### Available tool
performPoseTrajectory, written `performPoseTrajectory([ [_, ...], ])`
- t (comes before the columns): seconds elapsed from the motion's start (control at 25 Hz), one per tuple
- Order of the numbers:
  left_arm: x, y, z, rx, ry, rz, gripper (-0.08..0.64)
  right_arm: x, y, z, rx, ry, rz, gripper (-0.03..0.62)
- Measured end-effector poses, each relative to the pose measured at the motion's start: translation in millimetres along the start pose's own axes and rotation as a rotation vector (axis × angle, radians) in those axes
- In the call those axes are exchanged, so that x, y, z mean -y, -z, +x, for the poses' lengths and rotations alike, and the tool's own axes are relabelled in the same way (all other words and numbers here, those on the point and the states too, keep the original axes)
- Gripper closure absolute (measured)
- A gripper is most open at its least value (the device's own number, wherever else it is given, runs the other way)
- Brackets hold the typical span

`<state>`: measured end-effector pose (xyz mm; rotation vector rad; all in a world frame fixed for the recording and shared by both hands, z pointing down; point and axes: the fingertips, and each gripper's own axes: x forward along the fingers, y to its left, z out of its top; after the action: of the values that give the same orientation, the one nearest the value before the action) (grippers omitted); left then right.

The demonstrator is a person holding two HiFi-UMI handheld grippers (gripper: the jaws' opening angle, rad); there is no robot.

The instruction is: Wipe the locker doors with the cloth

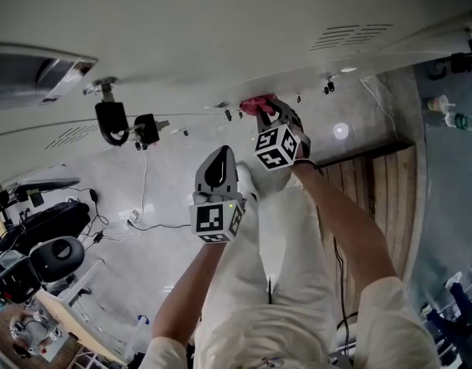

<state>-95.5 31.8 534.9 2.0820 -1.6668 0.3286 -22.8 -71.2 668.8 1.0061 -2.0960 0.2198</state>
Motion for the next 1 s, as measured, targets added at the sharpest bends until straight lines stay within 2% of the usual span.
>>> performPoseTrajectory([
  [0.36,12.7,-1.4,6.4,-0.017,0.015,0.011,0.555,27.9,12.5,-5.7,-0.02,0.023,0.023,0.486],
  [1.0,42.6,-15.7,16.9,-0.012,0.05,0.033,0.555,97.4,32.8,-26.8,-0.043,0.095,-0.005,0.485],
])
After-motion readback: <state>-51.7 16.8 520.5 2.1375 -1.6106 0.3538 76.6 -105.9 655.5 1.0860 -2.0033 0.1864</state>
